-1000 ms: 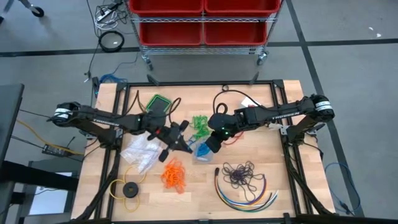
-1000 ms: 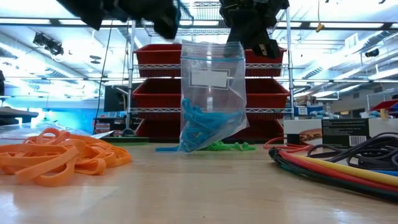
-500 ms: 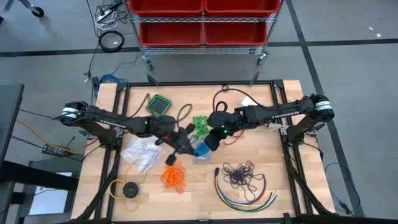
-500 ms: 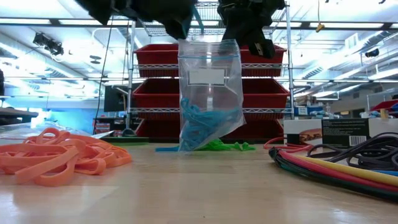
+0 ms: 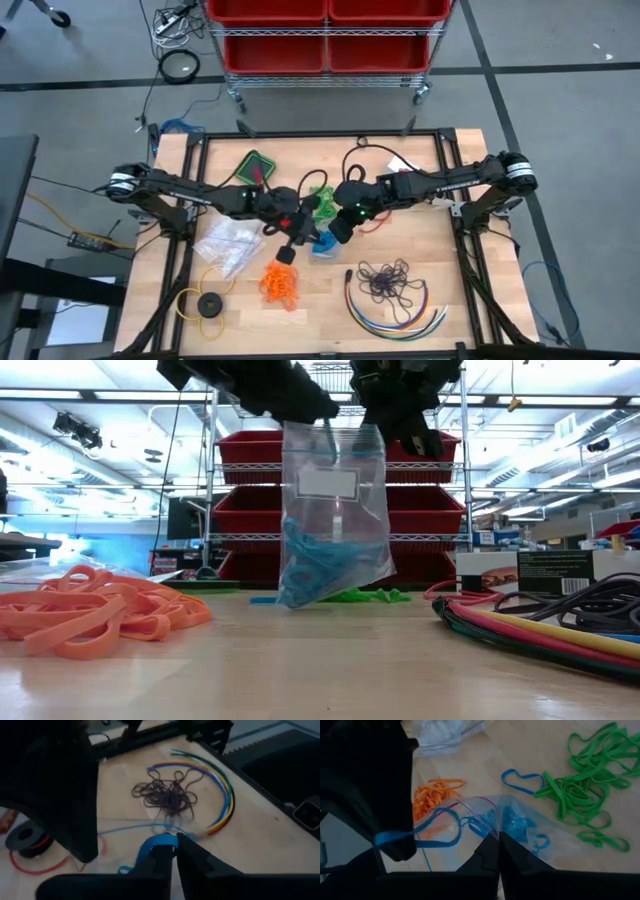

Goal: Sort rubber bands
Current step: Put the blue rubber band into the transparent zip bag

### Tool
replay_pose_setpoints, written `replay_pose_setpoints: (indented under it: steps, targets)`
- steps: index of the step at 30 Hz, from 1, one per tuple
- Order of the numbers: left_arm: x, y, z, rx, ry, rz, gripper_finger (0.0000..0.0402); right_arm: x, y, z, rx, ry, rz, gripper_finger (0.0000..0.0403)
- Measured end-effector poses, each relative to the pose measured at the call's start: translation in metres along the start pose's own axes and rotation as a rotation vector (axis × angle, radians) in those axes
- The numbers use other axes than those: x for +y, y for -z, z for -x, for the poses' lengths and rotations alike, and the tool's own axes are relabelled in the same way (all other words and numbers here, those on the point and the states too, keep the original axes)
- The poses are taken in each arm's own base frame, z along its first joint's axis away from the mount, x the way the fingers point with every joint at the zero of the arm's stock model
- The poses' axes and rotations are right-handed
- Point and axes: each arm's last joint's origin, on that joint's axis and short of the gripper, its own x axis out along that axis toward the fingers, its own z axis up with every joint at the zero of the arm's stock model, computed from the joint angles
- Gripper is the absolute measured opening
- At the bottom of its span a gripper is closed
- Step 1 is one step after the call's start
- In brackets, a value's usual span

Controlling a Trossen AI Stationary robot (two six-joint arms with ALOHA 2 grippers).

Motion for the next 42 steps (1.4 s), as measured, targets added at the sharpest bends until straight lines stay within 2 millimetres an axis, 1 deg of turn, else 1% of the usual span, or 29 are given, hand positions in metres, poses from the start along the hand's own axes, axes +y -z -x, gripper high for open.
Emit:
replay_pose_setpoints:
  steps: [3, 9, 13, 16, 20, 25, 28, 31, 32, 34, 37, 39, 42]
  targets:
    - [-0.001, 0.003, 0.000, 0.028, 0.010, 0.009, 0.0066, 0.001, -0.001, 0.000, -0.008, -0.009, 0.000, 0.0000]
    - [-0.002, 0.009, 0.000, 0.098, -0.004, 0.053, 0.0148, 0.002, -0.002, 0.000, -0.020, -0.021, 0.000, 0.0000]
    - [-0.002, 0.009, 0.003, 0.155, -0.024, 0.068, 0.0178, 0.002, -0.002, 0.000, -0.018, -0.020, 0.000, 0.0000]
    - [0.000, 0.002, 0.007, 0.190, -0.057, 0.060, 0.0183, 0.002, -0.002, 0.000, -0.018, -0.020, 0.001, 0.0000]
    - [0.001, -0.010, 0.015, 0.204, -0.056, 0.060, 0.0183, 0.002, -0.002, 0.000, -0.018, -0.020, 0.001, 0.0000]
    - [0.000, -0.027, 0.040, 0.182, -0.092, 0.030, 0.0183, 0.001, -0.001, 0.000, -0.016, -0.018, 0.008, 0.0000]
    - [-0.001, -0.030, 0.057, 0.205, -0.166, 0.021, 0.0183, 0.001, -0.001, 0.000, -0.016, -0.018, 0.011, 0.0000]
    - [-0.004, -0.028, 0.075, 0.253, -0.236, 0.018, 0.0183, 0.001, -0.001, 0.000, -0.017, -0.017, 0.015, 0.0000]
    - [-0.005, -0.027, 0.078, 0.261, -0.251, 0.017, 0.0183, 0.001, -0.002, 0.000, -0.017, -0.014, 0.014, 0.0000]
    - [-0.007, -0.016, 0.081, 0.296, -0.256, 0.020, 0.0183, -0.001, -0.003, 0.000, -0.019, -0.001, 0.010, 0.0000]
    - [-0.009, 0.005, 0.074, 0.336, -0.253, 0.029, 0.0183, -0.005, -0.004, 0.000, -0.020, 0.022, 0.005, 0.0000]
    - [-0.009, 0.027, 0.066, 0.371, -0.251, 0.042, 0.0183, -0.005, -0.005, 0.000, -0.027, 0.027, 0.002, 0.0000]
    - [-0.011, 0.062, 0.050, 0.348, -0.253, 0.052, 0.0183, -0.006, -0.004, 0.000, -0.022, 0.031, 0.003, 0.0000]
